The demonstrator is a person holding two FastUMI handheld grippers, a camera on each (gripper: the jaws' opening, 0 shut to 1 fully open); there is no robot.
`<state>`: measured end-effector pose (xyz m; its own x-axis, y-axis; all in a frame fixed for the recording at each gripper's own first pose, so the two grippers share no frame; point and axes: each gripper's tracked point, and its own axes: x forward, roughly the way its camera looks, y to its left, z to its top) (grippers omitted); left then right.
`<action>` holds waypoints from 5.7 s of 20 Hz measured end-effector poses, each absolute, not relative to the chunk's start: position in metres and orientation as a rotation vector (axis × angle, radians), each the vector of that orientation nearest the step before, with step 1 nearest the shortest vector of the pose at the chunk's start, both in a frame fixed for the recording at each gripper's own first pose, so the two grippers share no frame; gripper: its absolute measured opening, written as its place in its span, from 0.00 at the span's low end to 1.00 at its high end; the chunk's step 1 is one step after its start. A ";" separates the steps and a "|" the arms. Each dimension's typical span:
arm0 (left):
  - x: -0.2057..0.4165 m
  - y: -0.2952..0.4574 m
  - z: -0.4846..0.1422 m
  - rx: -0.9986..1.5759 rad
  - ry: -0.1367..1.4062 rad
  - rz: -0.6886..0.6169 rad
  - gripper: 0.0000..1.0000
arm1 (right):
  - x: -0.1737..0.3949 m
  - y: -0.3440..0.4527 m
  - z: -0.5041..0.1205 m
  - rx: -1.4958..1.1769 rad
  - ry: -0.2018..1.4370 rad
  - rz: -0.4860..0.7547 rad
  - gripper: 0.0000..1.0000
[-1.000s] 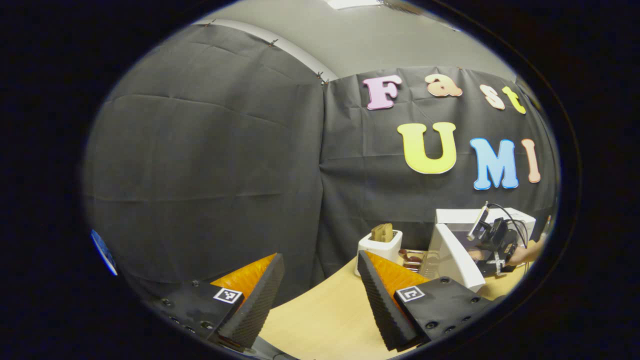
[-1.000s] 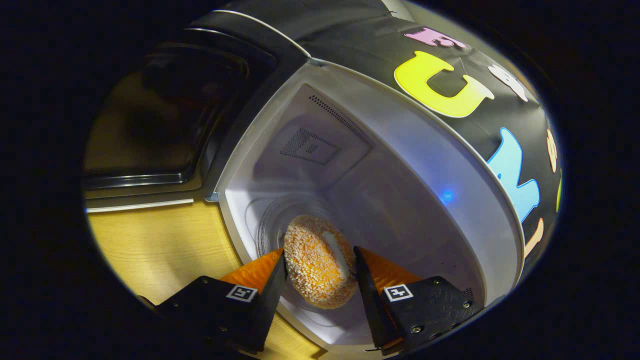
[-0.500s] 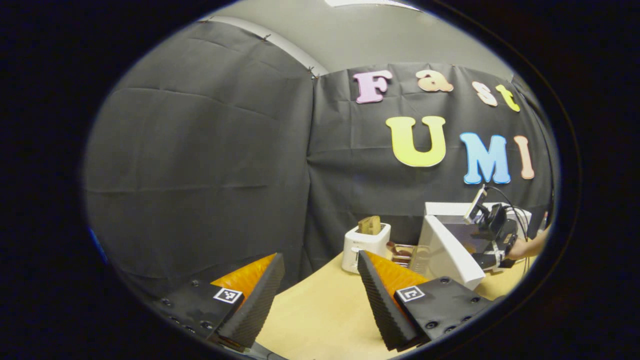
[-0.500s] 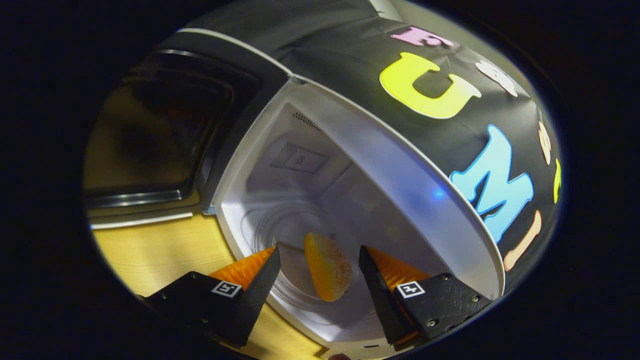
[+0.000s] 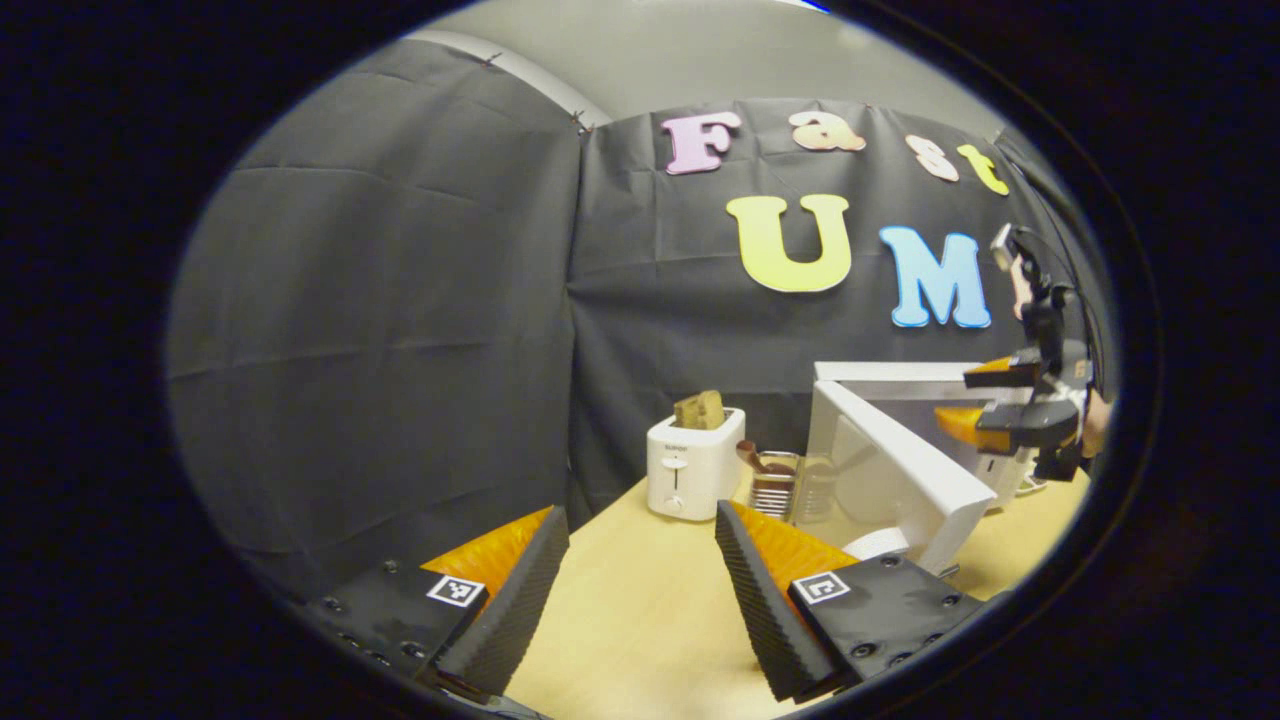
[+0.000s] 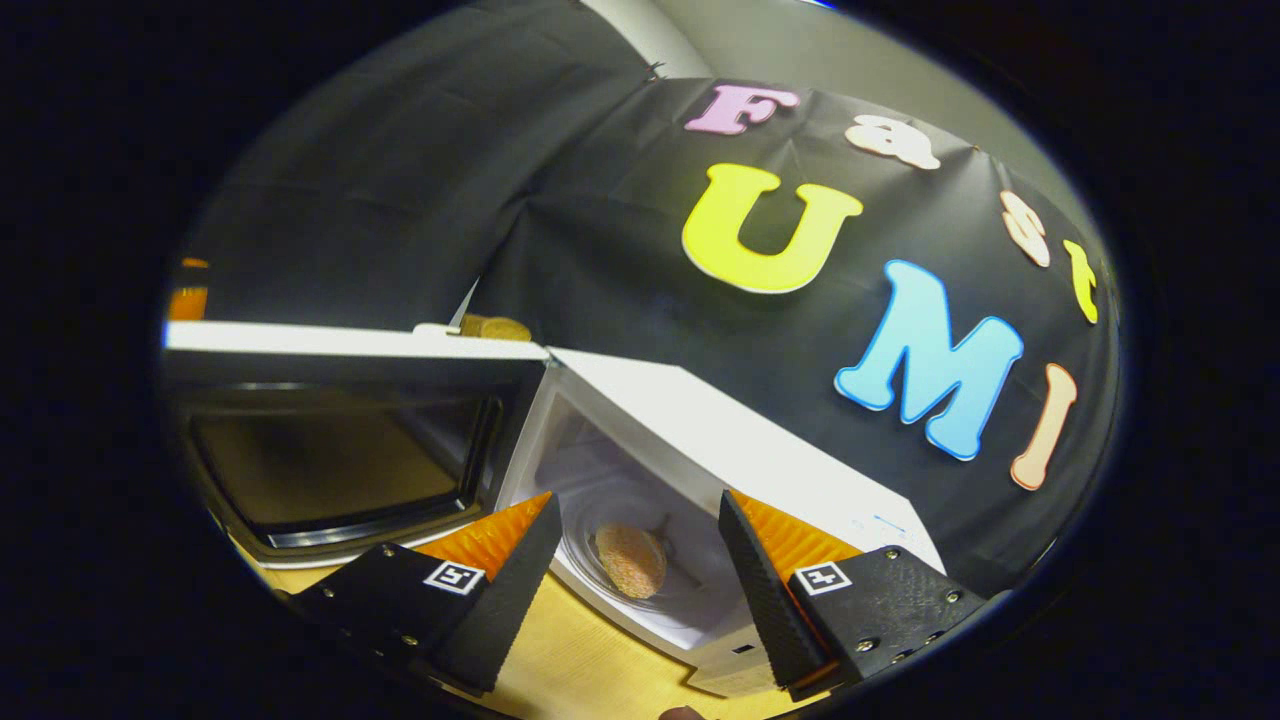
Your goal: Open the microwave oven with the left hand, put the food in, and close the microwave oven.
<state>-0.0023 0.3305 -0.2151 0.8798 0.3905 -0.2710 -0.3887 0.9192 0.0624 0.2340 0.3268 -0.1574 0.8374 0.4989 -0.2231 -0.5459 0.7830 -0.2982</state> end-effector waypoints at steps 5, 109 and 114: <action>0.002 0.313 -0.246 -0.006 0.333 0.361 0.95 | 0.192 0.286 -0.117 -0.240 0.094 0.504 0.96; 0.048 -0.018 -0.063 0.047 0.081 -0.088 0.07 | 0.004 0.002 -0.077 -0.007 0.103 0.114 0.96; 0.007 0.009 -0.048 0.042 0.065 -0.091 0.07 | -0.016 0.024 -0.068 0.004 0.087 0.089 0.96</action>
